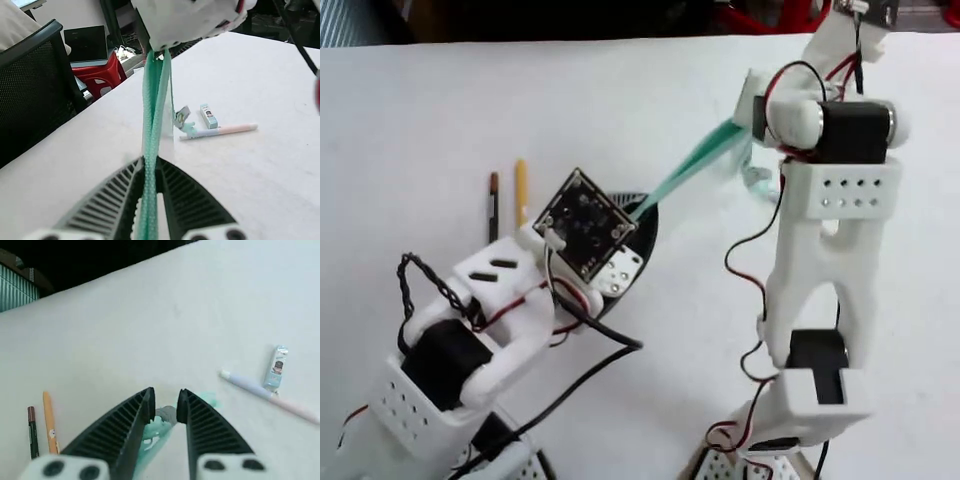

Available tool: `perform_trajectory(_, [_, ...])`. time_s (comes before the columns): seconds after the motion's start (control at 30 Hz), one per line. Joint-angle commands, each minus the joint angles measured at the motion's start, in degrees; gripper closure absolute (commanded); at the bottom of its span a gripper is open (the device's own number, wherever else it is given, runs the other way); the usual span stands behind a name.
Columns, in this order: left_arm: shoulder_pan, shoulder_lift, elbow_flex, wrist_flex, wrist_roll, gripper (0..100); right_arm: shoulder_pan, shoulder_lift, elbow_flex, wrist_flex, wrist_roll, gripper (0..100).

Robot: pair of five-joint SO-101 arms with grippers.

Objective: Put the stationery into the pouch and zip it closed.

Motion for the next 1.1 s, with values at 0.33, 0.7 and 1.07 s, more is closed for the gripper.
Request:
perform_trajectory(0.33, [0.66,-0.57,-1.76,-3.25,0.09,98,-11.65,-18.15,5.63,0.48,3.25,91.9])
perform_trajectory(0.7, [0.40,-1.01,1.58,-4.40,-0.18,98,-5.67,-19.65,-3.08,0.40,11.34,87.3])
perform_trajectory(1.07, [0.48,-0.75,2.11,-3.25,-8.44,98,7.16,-20.35,-3.60,0.40,61.36,74.8])
